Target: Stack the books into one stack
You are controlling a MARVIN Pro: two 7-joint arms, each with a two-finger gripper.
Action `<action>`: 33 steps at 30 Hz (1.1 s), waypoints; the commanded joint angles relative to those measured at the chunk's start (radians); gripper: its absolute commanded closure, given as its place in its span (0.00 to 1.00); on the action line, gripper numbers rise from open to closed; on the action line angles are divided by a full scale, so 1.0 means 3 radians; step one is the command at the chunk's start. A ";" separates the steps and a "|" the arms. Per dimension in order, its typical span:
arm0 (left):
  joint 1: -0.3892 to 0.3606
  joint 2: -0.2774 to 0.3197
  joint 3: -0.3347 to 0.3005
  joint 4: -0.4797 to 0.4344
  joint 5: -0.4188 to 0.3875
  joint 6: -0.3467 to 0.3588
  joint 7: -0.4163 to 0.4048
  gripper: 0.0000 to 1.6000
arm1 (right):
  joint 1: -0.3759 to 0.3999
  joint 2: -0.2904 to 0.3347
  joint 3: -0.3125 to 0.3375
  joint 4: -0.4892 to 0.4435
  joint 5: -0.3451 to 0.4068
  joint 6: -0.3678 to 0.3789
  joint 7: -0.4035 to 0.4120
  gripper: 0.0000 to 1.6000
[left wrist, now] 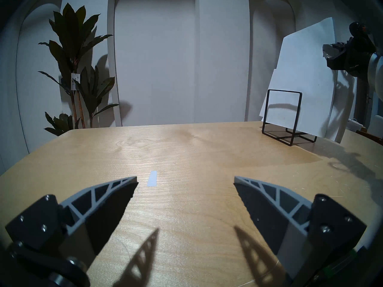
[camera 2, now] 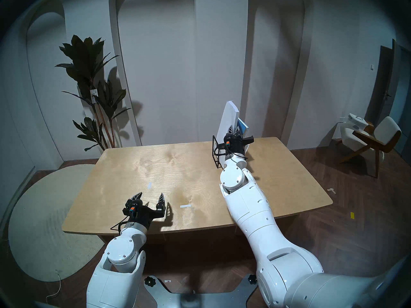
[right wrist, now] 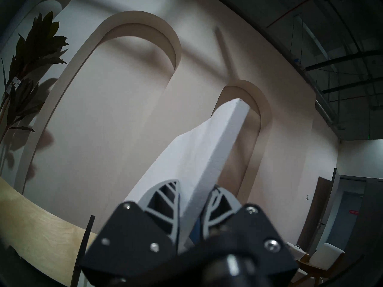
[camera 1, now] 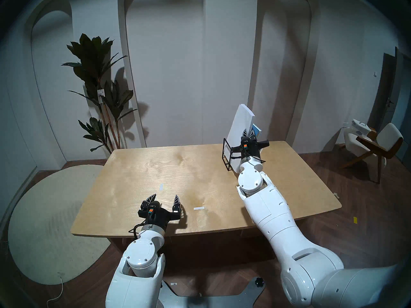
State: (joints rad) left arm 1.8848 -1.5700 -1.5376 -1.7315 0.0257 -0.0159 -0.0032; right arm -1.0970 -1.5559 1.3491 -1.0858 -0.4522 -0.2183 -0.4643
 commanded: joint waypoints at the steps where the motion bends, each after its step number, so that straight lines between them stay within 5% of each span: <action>1: -0.0021 -0.0001 -0.0007 -0.0072 -0.0002 -0.0015 0.0005 0.00 | 0.0054 0.0037 -0.0029 -0.0340 -0.0143 -0.0069 -0.0167 1.00; 33: -0.0022 -0.0002 -0.0007 -0.0070 -0.0001 -0.0016 0.0004 0.00 | -0.0100 0.0157 -0.0398 -0.1145 -0.0513 -0.0039 -0.0296 1.00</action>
State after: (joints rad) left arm 1.8847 -1.5703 -1.5378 -1.7309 0.0258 -0.0159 -0.0035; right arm -1.1506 -1.5024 1.2437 -1.3290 -0.5689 -0.2197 -0.5214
